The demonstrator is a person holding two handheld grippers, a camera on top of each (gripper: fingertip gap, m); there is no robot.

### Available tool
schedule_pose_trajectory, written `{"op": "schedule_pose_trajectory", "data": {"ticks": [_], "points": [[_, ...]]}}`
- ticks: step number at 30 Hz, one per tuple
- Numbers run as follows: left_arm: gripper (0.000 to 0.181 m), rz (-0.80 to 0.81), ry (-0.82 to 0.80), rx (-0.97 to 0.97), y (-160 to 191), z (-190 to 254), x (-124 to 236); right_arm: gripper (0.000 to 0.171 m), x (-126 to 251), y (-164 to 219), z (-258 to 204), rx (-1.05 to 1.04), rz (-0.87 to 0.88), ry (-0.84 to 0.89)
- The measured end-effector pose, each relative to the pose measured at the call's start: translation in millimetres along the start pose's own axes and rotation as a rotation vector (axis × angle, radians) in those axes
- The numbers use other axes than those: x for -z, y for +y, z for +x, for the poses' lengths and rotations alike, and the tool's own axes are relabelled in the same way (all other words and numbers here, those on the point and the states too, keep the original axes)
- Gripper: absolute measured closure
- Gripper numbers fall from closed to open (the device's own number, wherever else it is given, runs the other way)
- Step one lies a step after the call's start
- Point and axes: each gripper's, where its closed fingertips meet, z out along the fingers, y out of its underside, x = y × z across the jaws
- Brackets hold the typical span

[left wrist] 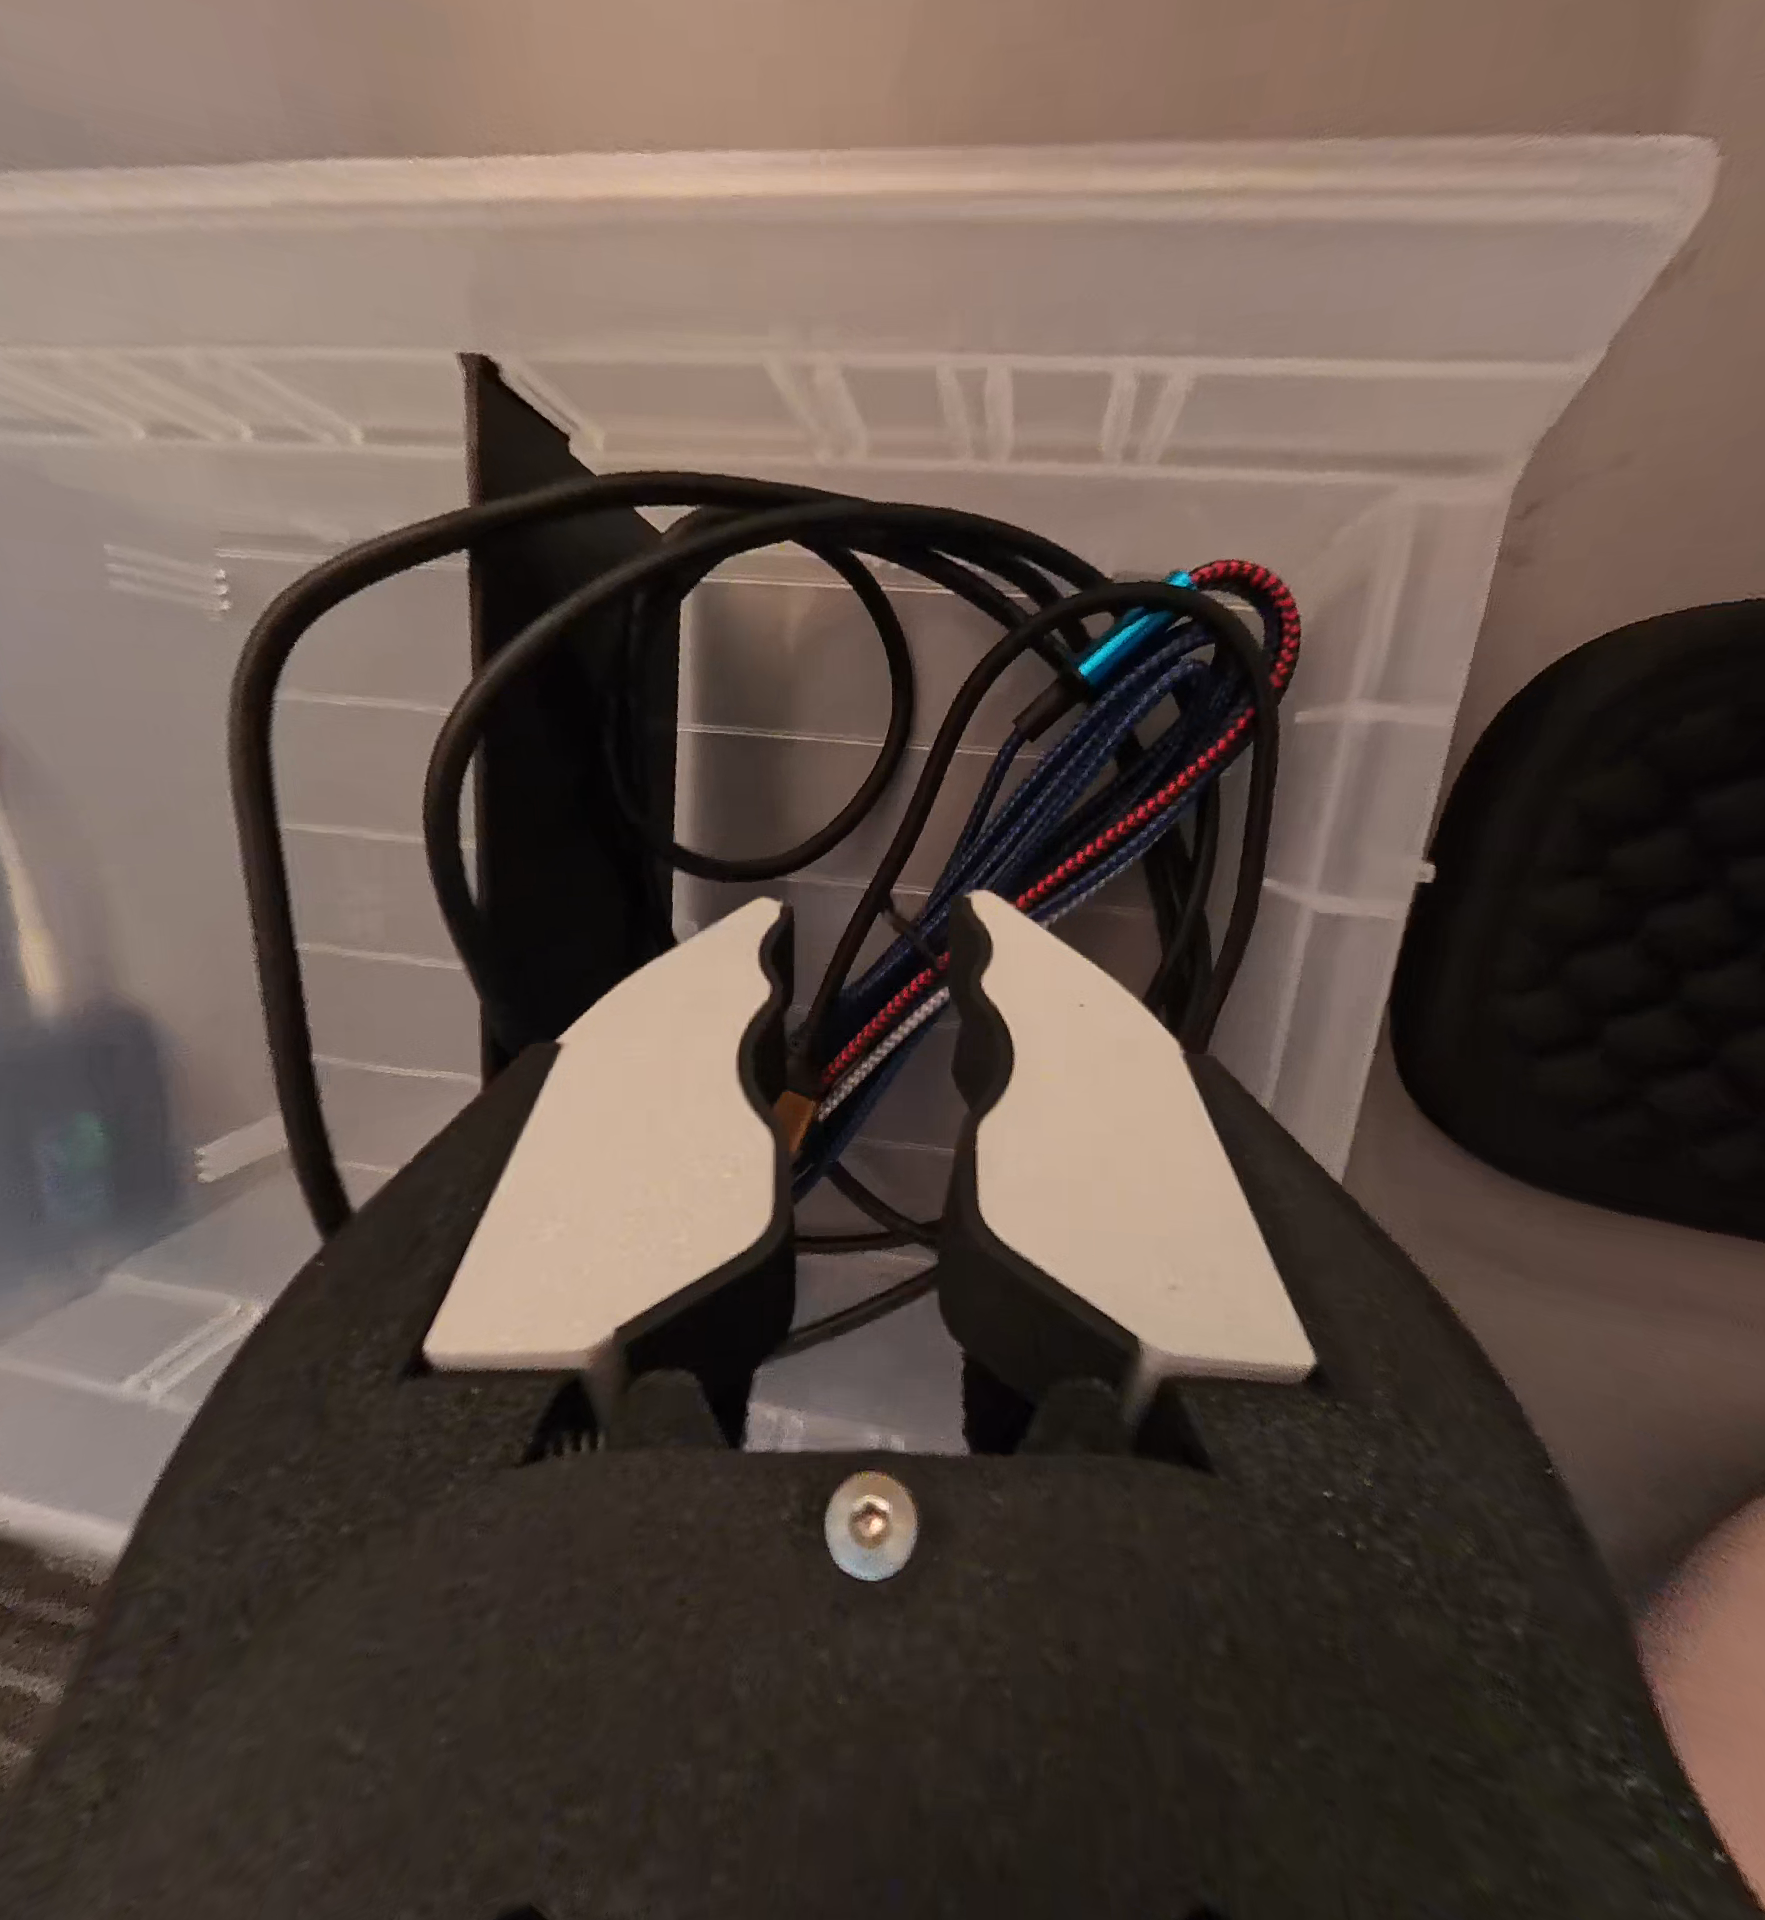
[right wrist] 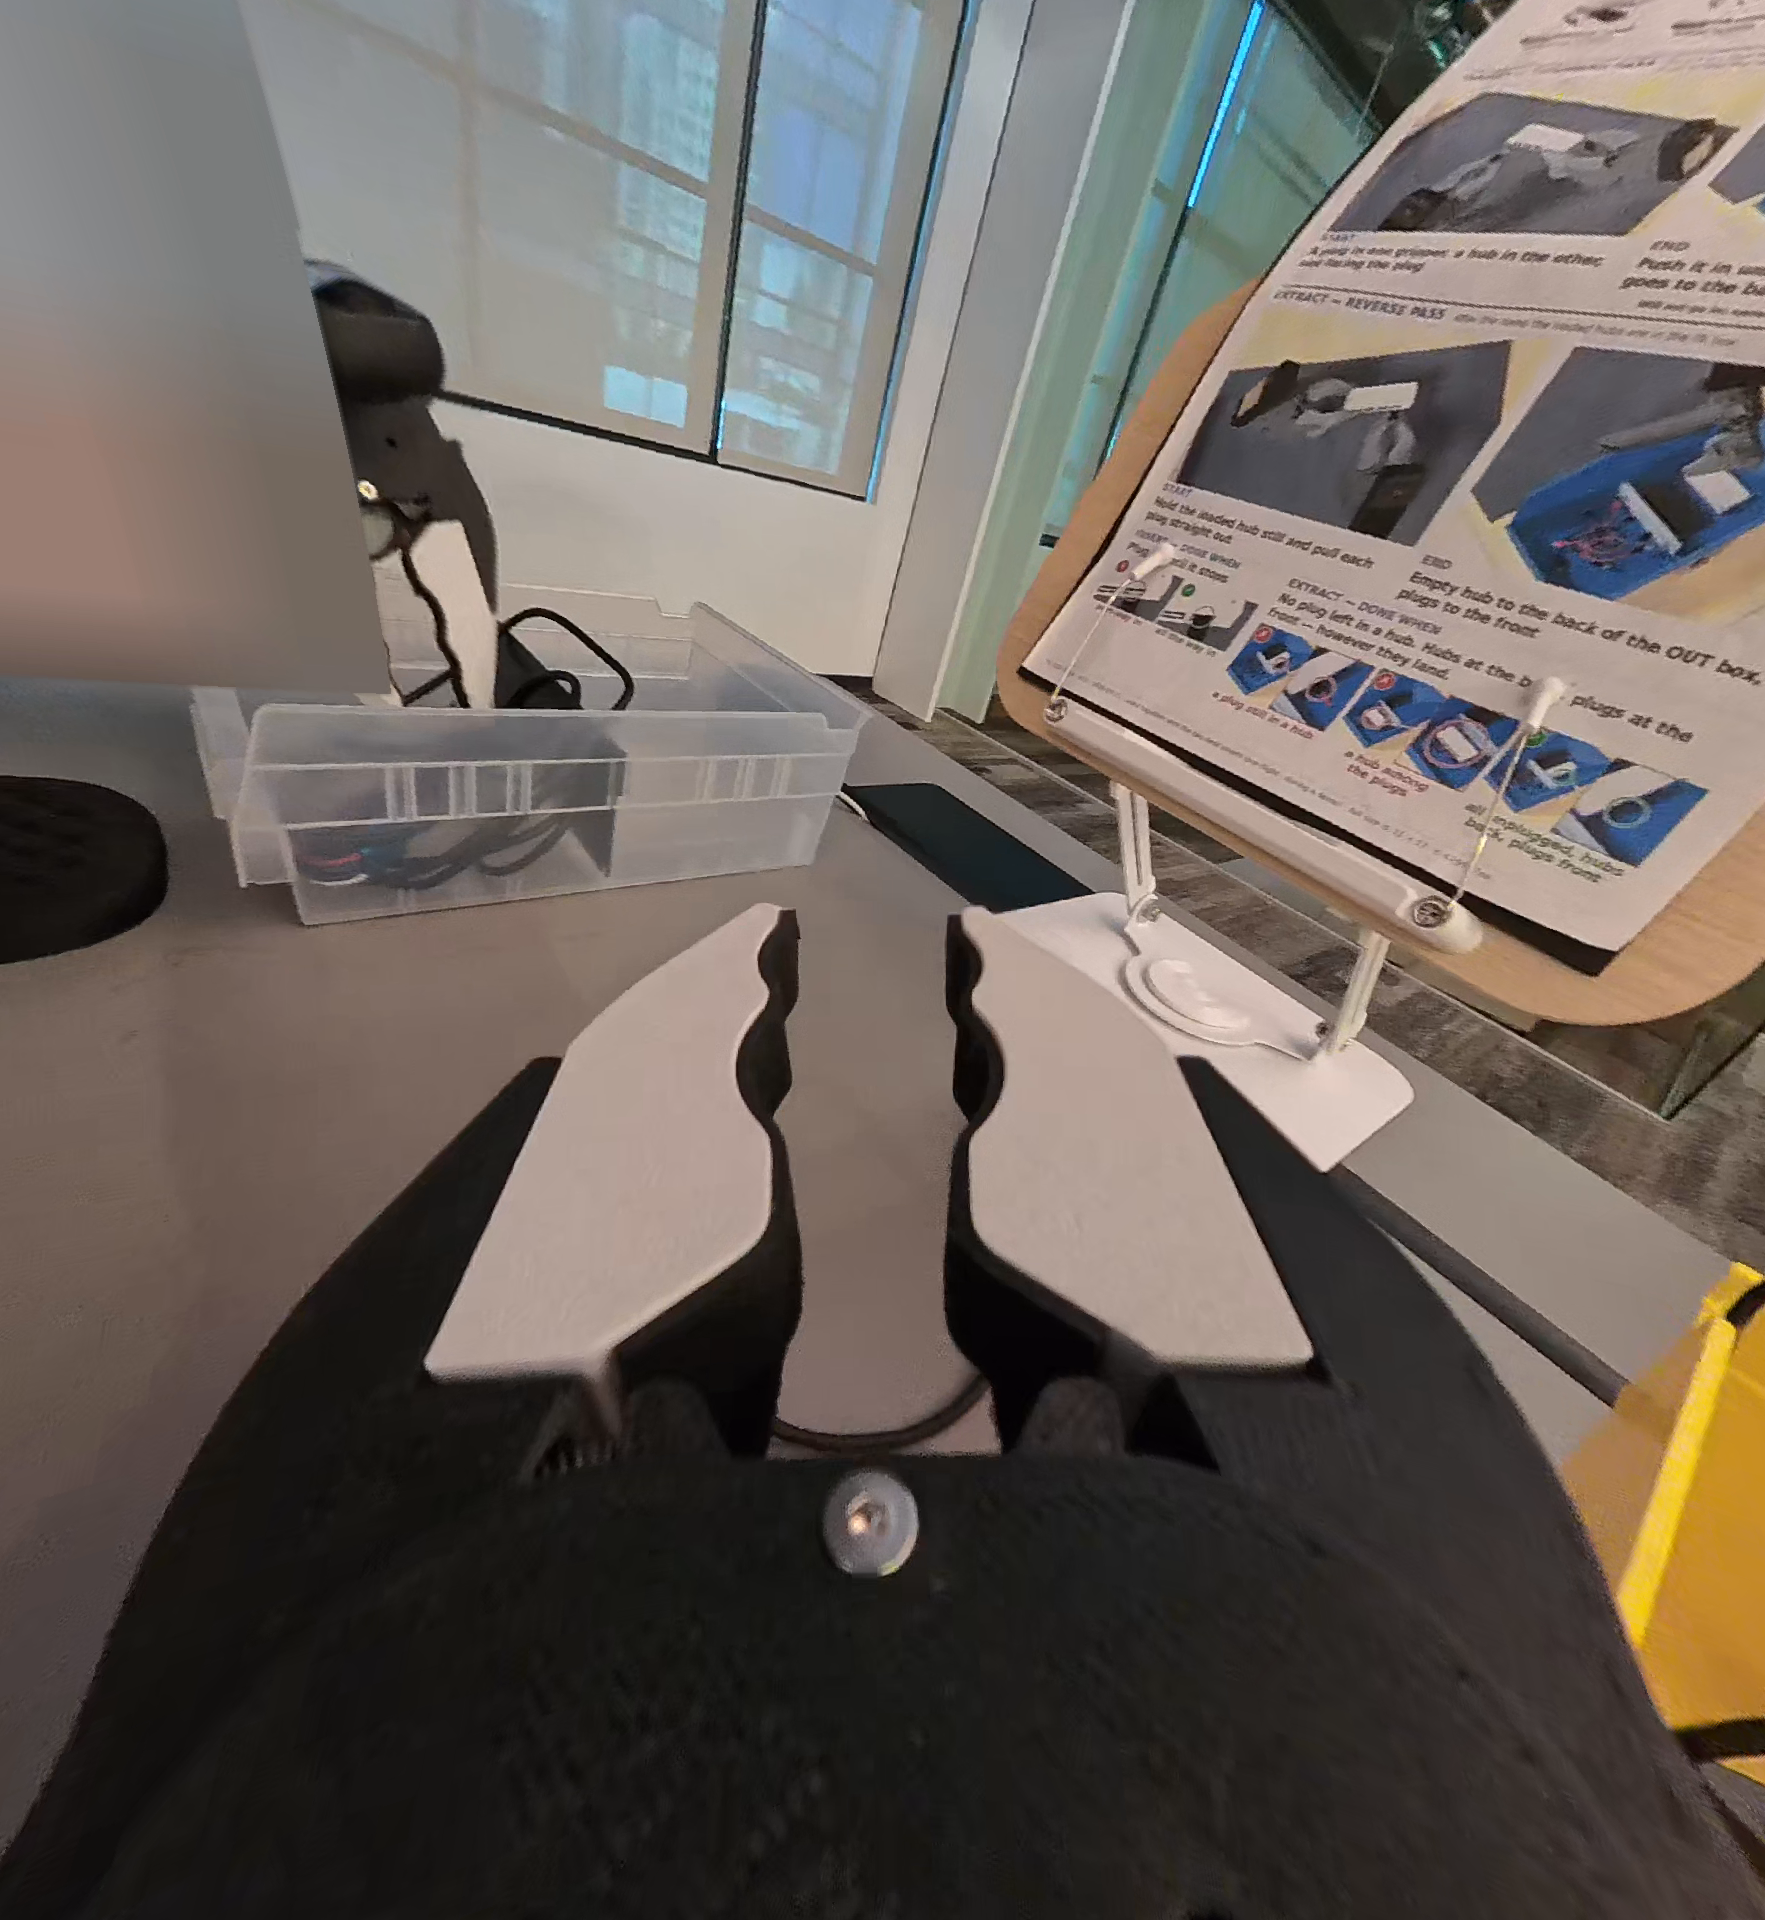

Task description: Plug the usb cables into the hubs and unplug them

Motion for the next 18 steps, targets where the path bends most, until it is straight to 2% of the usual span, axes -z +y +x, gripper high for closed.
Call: {"op": "schedule_pose_trajectory", "data": {"ticks": [9,11,14,18], "points": [[0.164,-0.046,0.056,-0.077,-12.6,6.2,-38.3,0.144,-8.7,5.9,-28.9,0.074,-0.051,-0.090],[0.177,-0.050,0.083,-0.081,-13.8,9.3,-40.8,0.144,-10.0,6.6,-33.5,0.096,-0.061,-0.101],[0.178,-0.060,0.065,-0.060,-11.8,5.9,-30.9,0.144,-10.5,7.5,-38.5,0.120,-0.072,-0.112],[0.178,0.032,-0.069,-0.024,-15.8,-9.3,11.0,0.145,-10.5,7.4,-39.7,0.148,-0.077,-0.108]]}}
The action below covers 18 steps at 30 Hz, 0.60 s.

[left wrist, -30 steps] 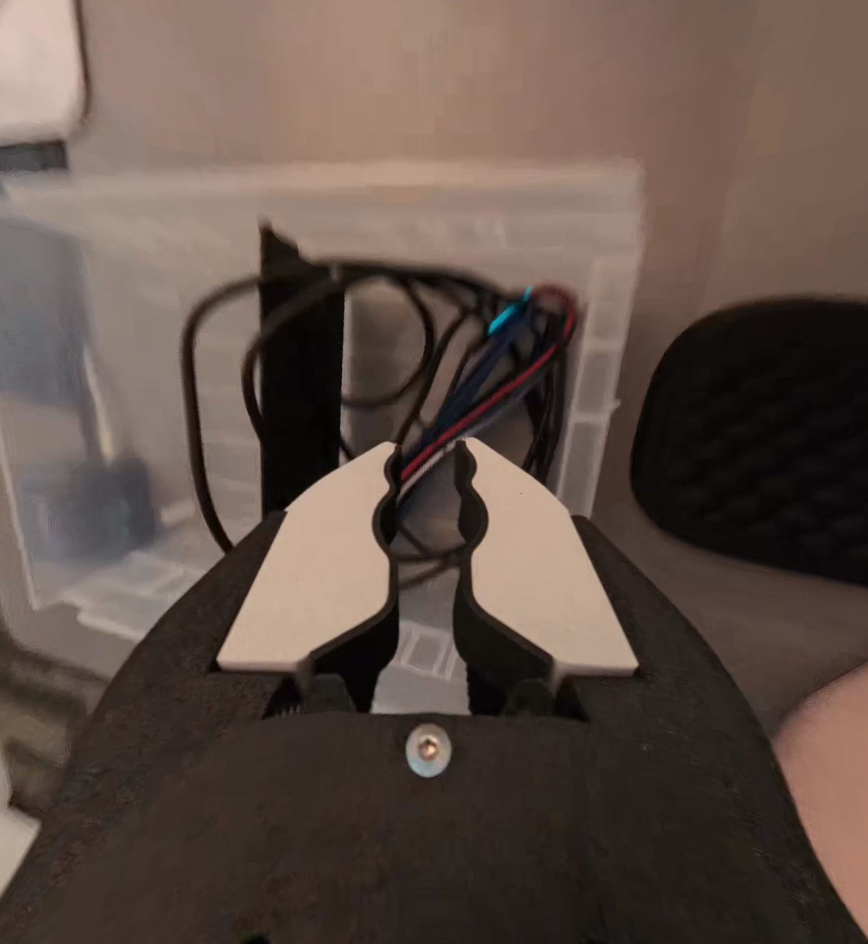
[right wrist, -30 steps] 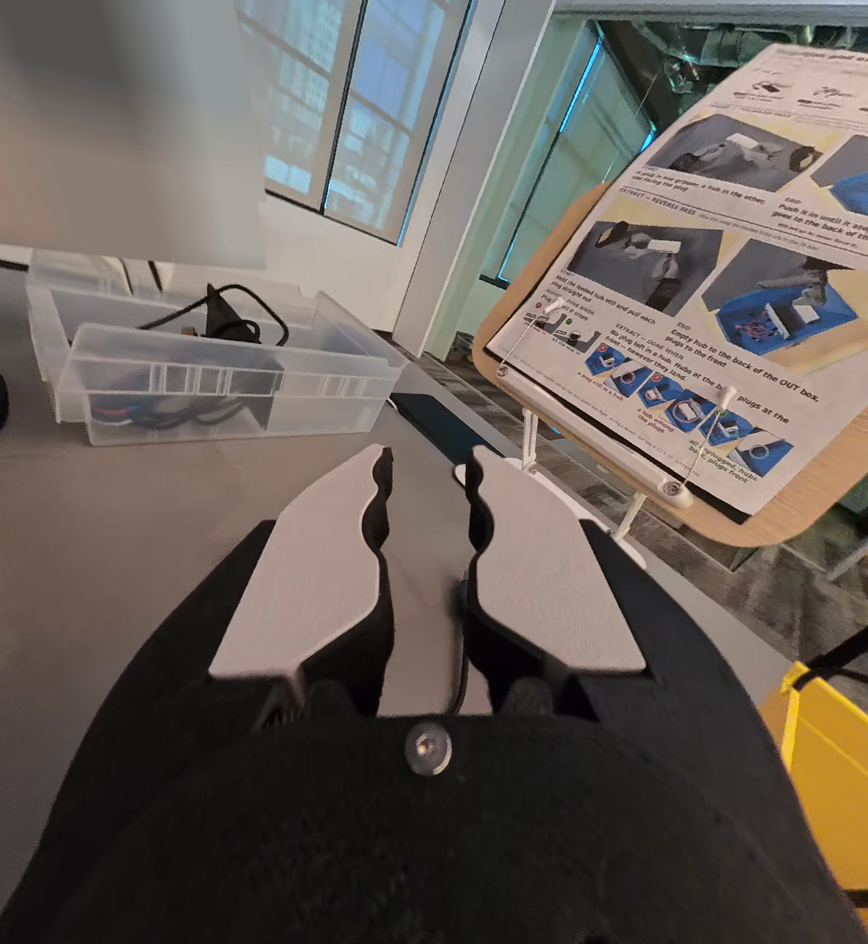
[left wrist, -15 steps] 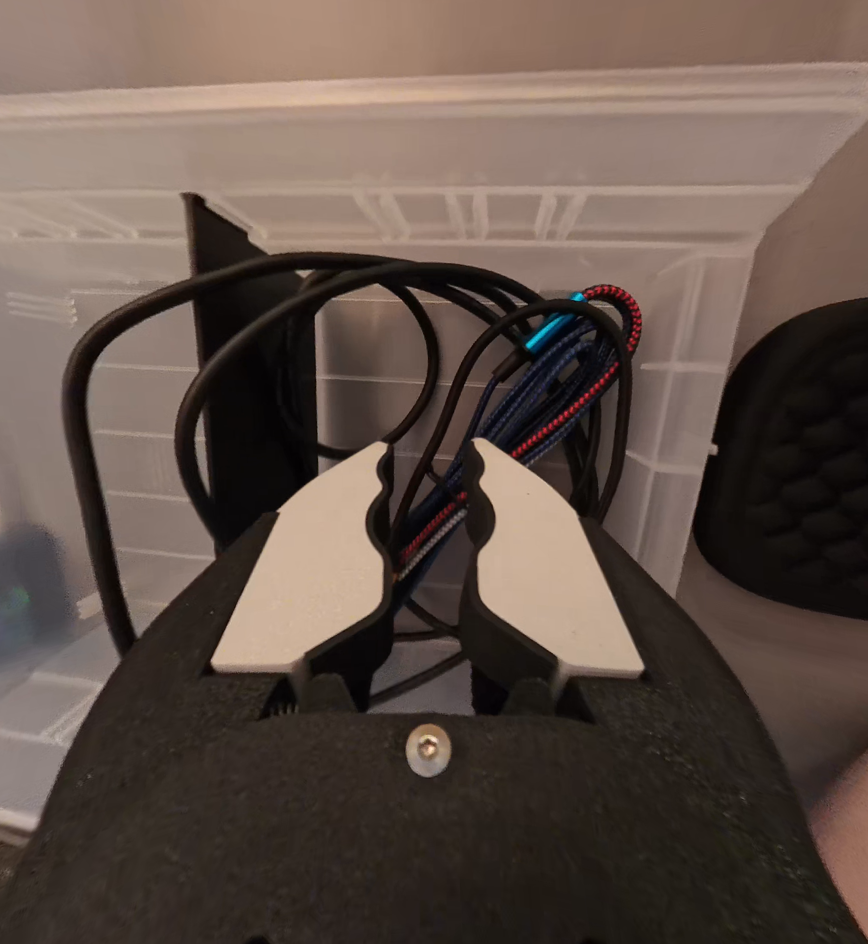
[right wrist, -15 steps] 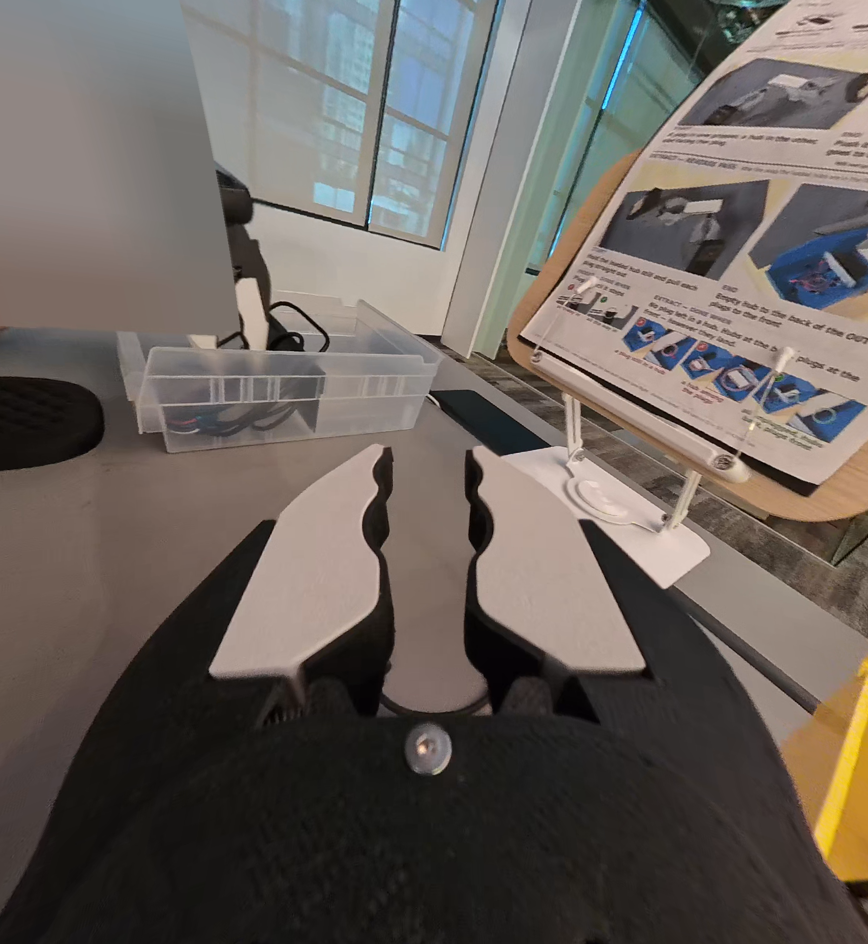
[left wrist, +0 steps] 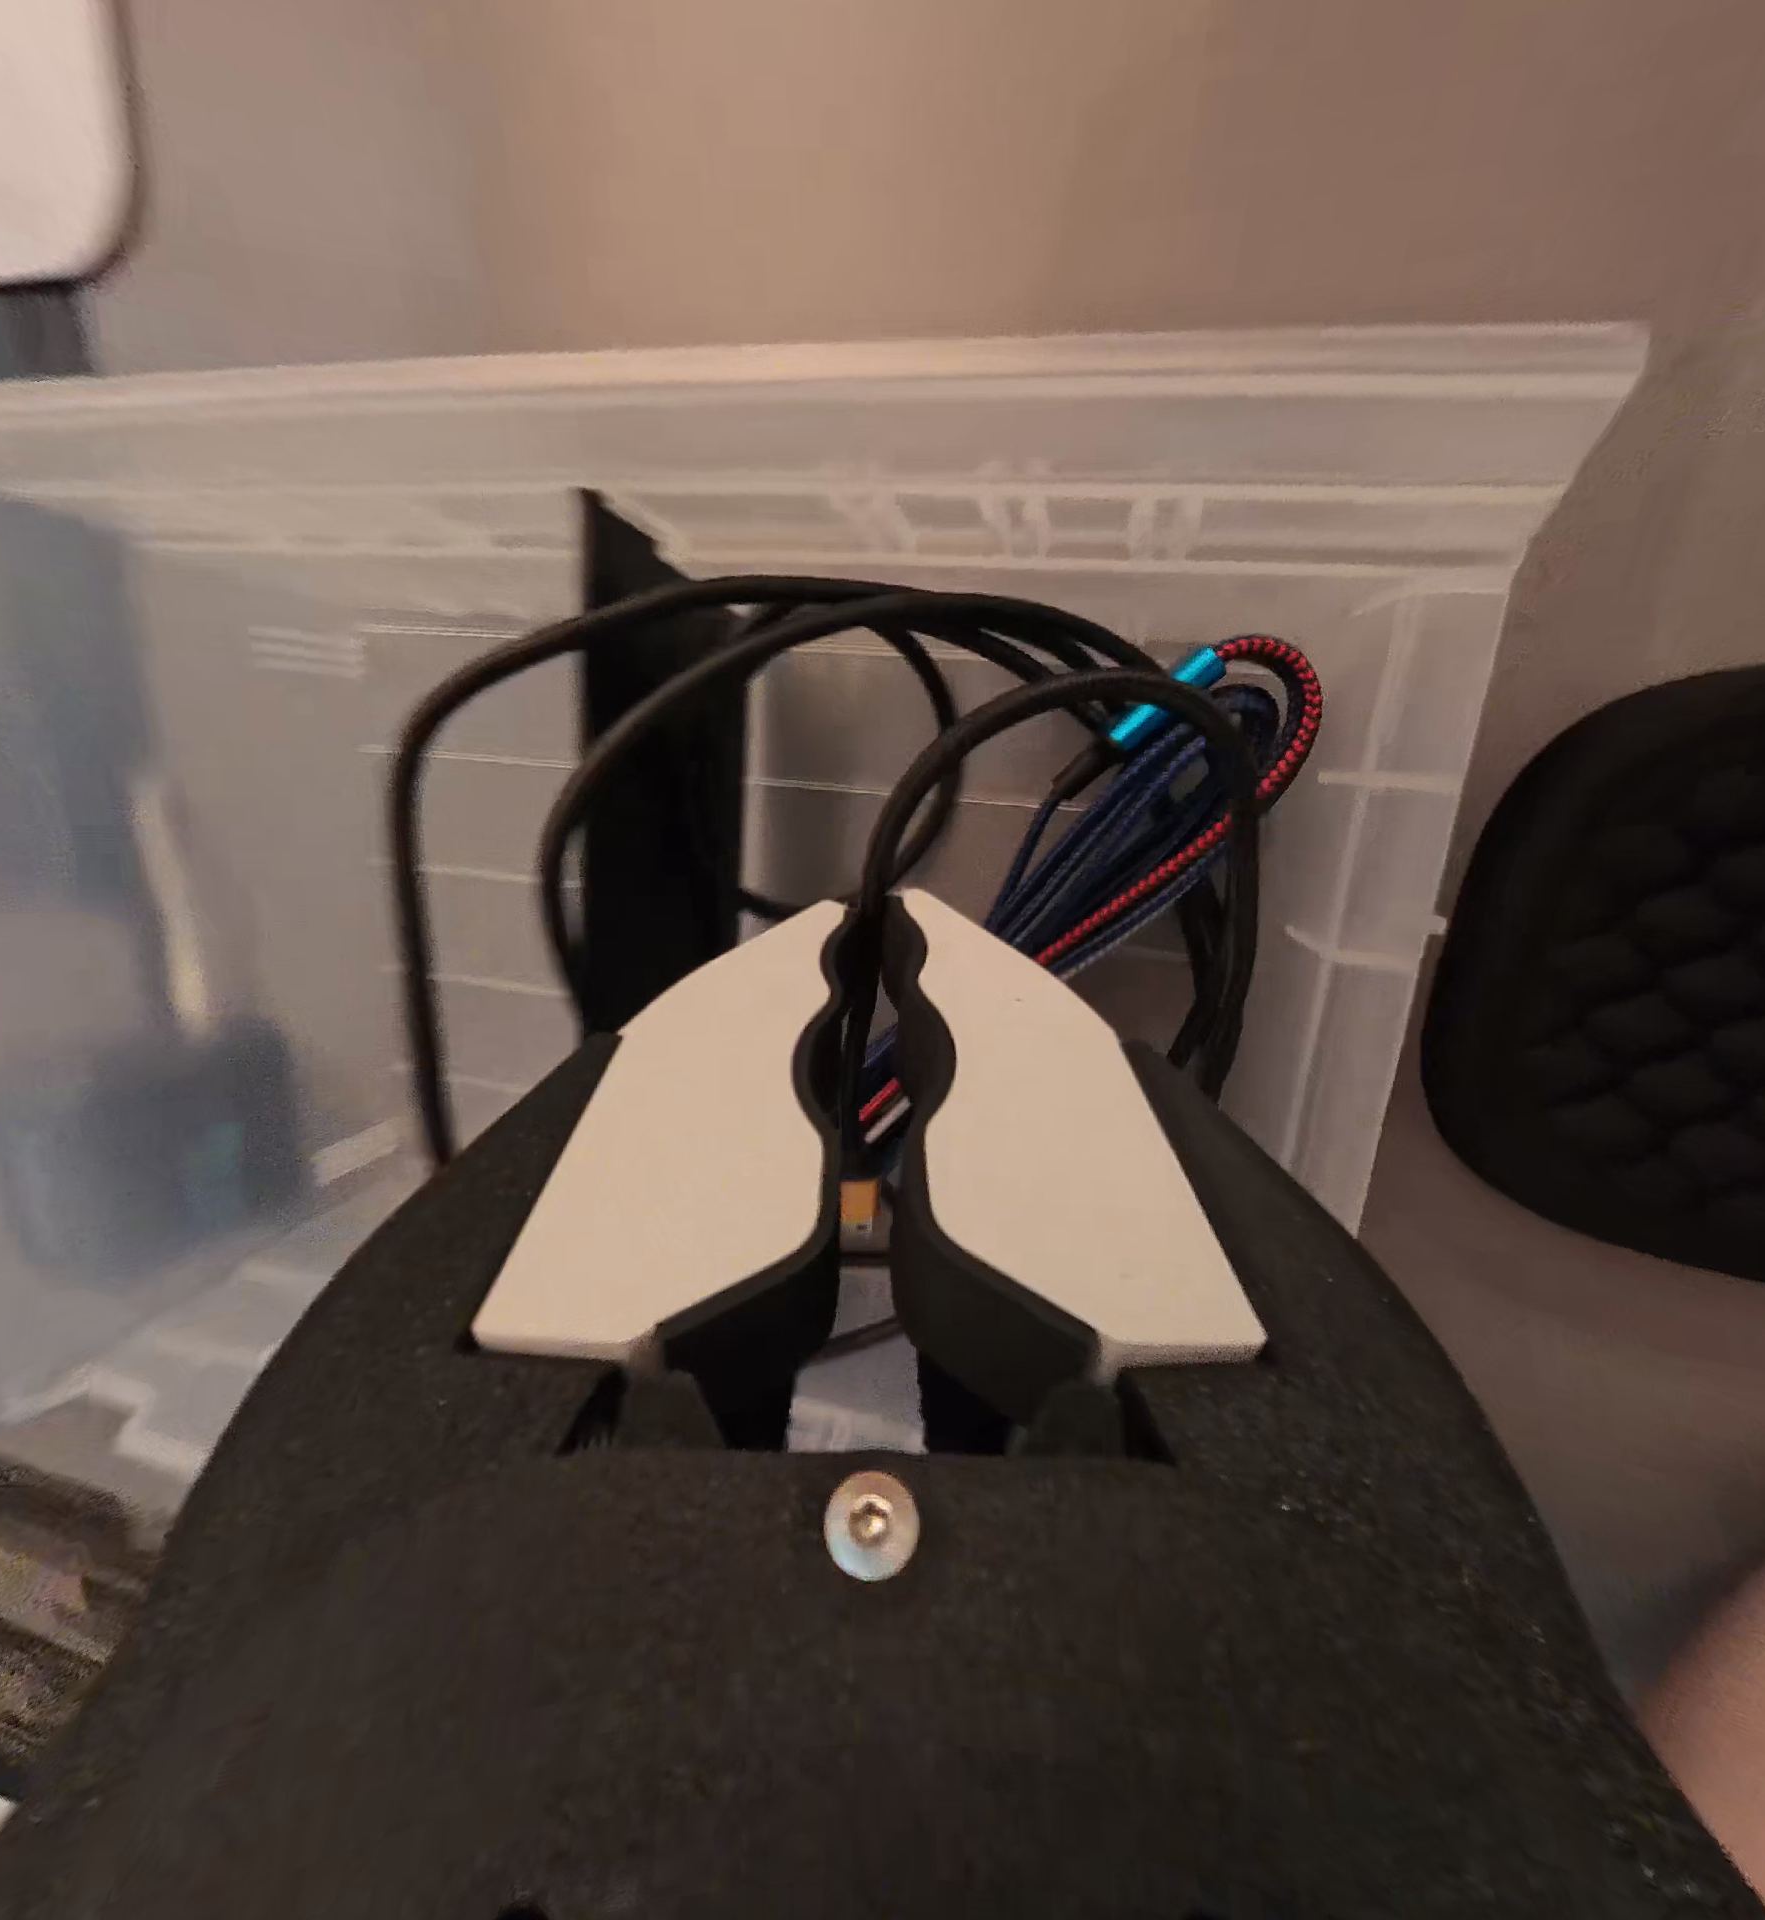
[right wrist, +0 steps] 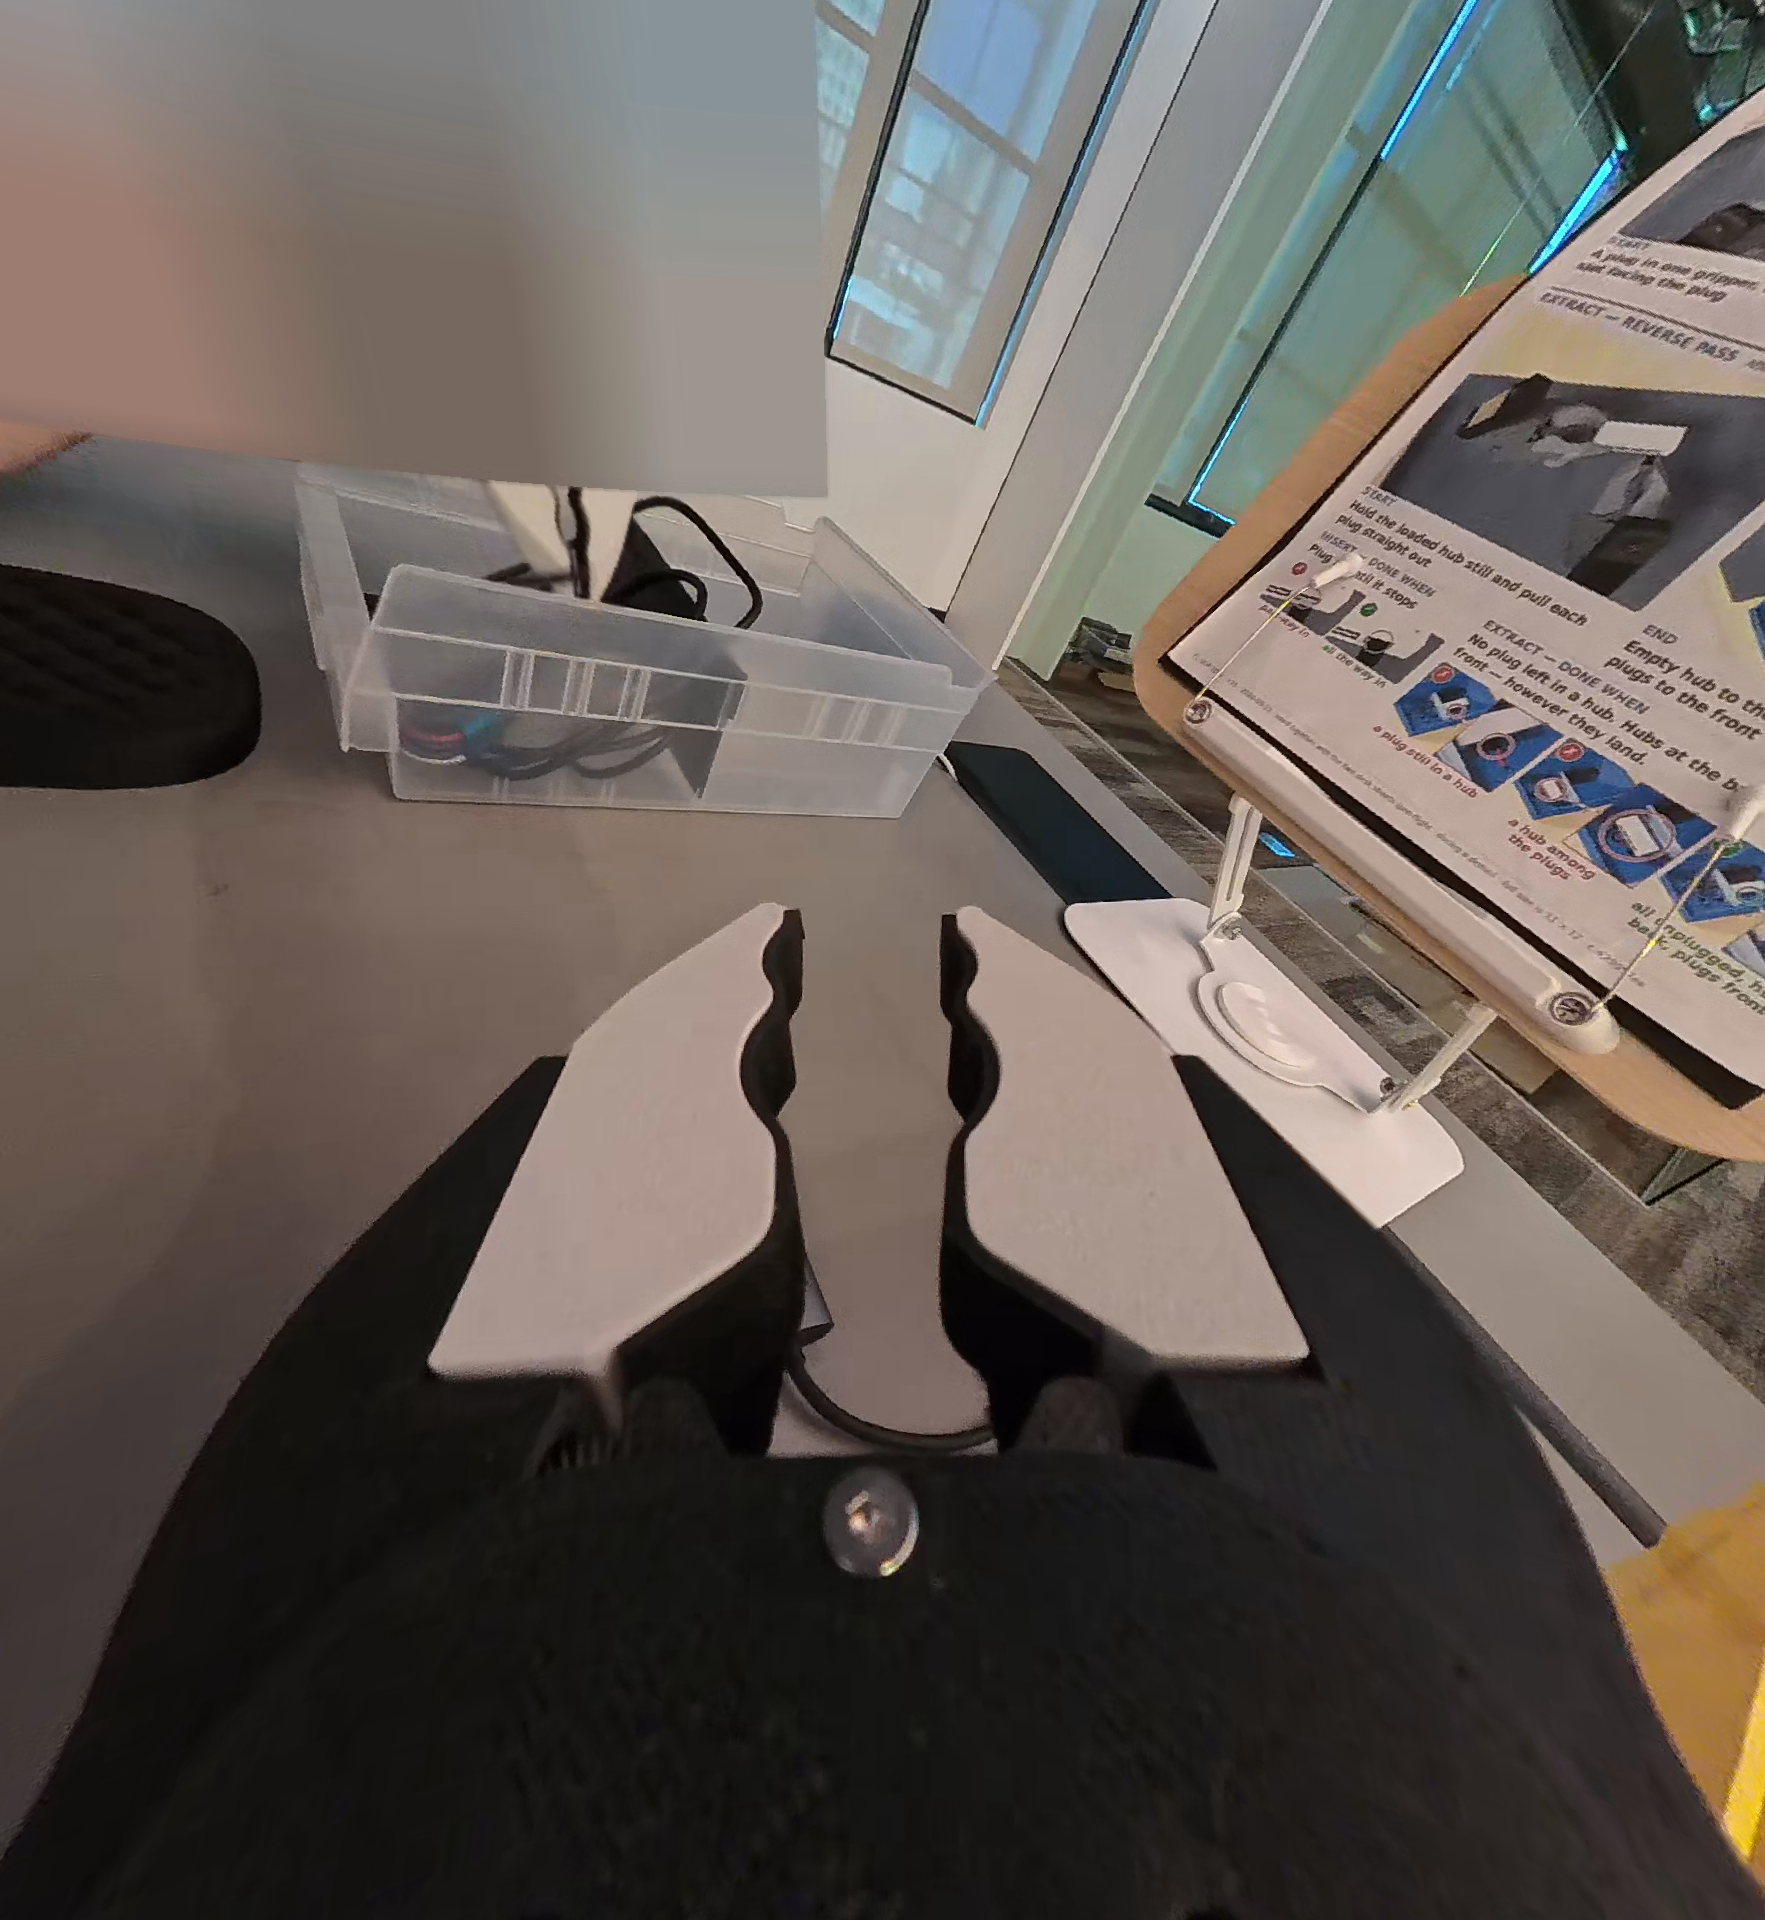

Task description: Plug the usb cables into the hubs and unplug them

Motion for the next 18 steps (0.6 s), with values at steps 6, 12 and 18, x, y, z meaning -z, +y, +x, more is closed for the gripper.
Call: {"op": "schedule_pose_trajectory", "data": {"ticks": [6,12,18], "points": [[0.178,0.273,-0.248,0.080,-21.8,-31.9,69.1,0.146,0.1,-0.3,1.3,0.011,-0.002,0.011],[0.178,0.299,-0.289,0.267,-15.1,-50.9,80.2,0.147,-1.2,1.0,1.4,0.029,-0.014,0.020],[0.178,0.298,-0.297,0.371,-15.3,-58.6,79.6,0.147,-2.7,2.2,0.1,0.036,-0.022,0.017]]}}
